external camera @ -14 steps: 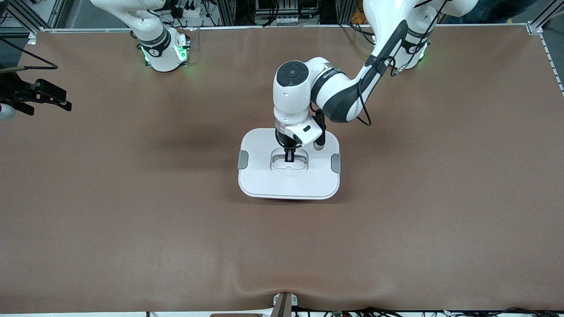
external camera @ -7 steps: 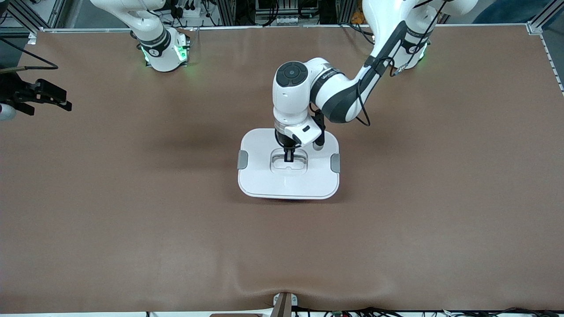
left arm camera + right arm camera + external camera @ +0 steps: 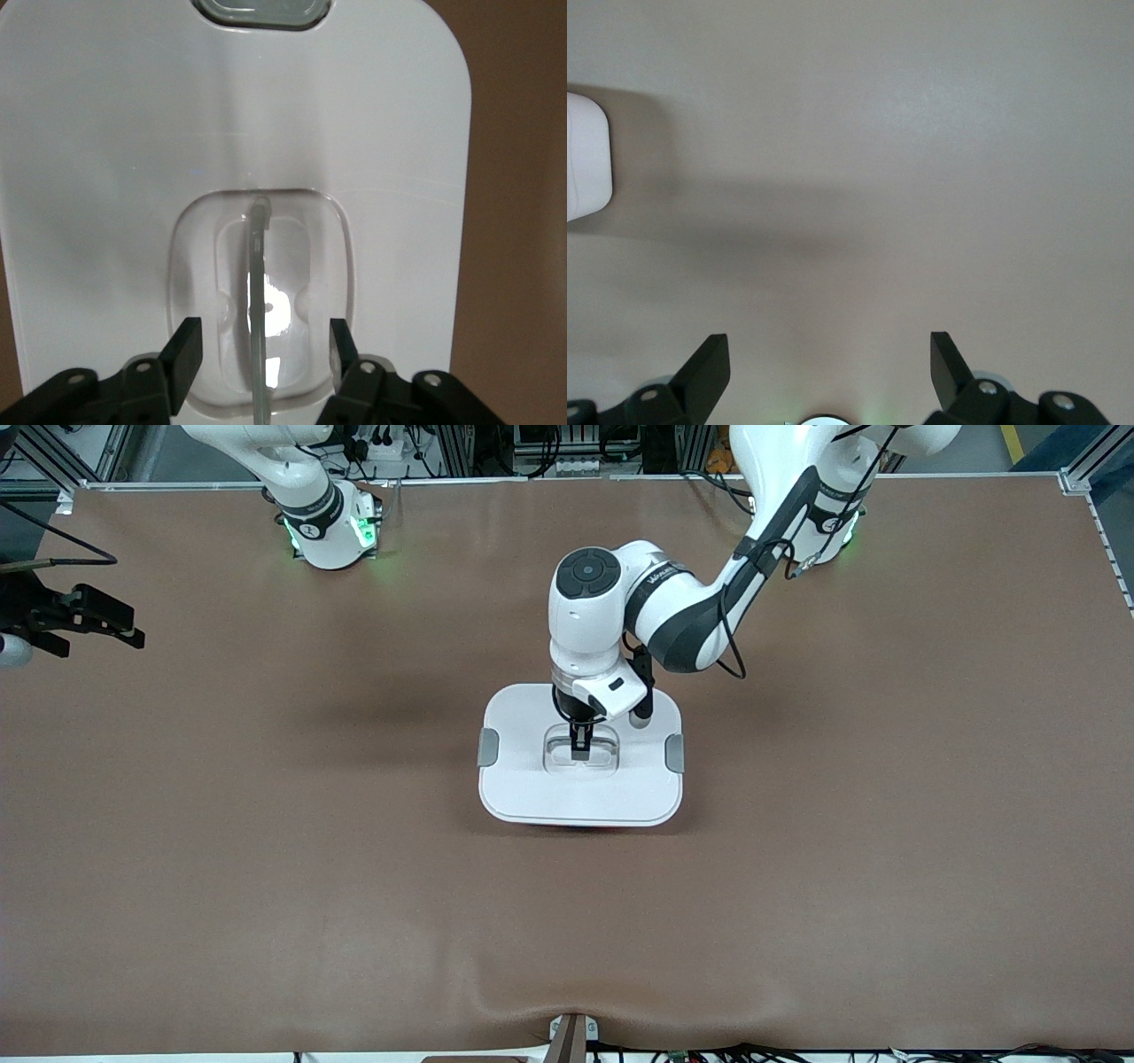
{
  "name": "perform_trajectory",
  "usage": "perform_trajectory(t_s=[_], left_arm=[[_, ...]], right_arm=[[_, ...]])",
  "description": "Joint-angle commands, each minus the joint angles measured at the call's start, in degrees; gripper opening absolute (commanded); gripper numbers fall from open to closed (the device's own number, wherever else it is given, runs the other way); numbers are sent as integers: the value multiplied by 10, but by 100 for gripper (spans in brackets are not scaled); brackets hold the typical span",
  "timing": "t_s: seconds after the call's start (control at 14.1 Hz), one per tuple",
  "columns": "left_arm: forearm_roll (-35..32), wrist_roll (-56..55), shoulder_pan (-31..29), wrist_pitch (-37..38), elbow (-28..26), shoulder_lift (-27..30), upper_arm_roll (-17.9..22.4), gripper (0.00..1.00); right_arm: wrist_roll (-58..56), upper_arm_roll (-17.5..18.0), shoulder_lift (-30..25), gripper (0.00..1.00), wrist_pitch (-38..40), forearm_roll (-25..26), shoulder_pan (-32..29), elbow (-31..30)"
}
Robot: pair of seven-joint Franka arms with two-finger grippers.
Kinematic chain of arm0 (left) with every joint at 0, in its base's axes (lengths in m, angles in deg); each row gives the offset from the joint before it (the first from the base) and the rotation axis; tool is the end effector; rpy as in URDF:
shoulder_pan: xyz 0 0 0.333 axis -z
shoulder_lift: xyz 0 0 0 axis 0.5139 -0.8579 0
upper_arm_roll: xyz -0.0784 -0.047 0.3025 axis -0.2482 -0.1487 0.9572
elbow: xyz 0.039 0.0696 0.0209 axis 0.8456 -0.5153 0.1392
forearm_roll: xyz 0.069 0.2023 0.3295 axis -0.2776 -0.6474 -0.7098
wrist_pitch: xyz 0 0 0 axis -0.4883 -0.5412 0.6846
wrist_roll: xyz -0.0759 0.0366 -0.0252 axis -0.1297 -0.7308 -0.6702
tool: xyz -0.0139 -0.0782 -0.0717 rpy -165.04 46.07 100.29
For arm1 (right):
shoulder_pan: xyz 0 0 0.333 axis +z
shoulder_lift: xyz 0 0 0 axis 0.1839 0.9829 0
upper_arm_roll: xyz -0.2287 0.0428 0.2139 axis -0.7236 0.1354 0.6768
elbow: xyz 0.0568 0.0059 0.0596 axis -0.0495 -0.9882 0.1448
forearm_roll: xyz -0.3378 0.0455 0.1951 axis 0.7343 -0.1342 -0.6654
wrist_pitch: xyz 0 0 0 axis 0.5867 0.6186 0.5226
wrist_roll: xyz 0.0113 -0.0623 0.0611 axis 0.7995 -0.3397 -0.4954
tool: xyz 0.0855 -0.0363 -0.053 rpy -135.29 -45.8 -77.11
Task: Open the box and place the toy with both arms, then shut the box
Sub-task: 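Release the lid handle and lift the left gripper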
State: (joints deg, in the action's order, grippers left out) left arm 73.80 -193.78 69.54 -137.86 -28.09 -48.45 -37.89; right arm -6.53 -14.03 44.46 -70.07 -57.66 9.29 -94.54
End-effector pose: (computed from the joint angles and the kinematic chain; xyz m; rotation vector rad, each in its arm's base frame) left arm 0.5008 -0.5122 0.3586 2.1522 2.0346 0.1654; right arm 0.5287 -0.0335 0.6169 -3.0886 -0.1406 0.1234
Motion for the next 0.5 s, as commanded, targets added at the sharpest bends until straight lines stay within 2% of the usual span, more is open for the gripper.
perform_trajectory(t_s=[0.0, 0.21, 0.43], left_arm=[[-7, 4, -4, 23, -7, 37, -3, 100], [-8, 6, -6, 29, -8, 60, 1, 100], [-9, 96, -7, 80, 6, 70, 5, 100]], right_arm=[[-5, 2, -12, 100, -6, -10, -4, -12], [-5, 2, -12, 100, -5, -10, -4, -12], [-5, 2, -12, 100, -6, -10, -4, -11]])
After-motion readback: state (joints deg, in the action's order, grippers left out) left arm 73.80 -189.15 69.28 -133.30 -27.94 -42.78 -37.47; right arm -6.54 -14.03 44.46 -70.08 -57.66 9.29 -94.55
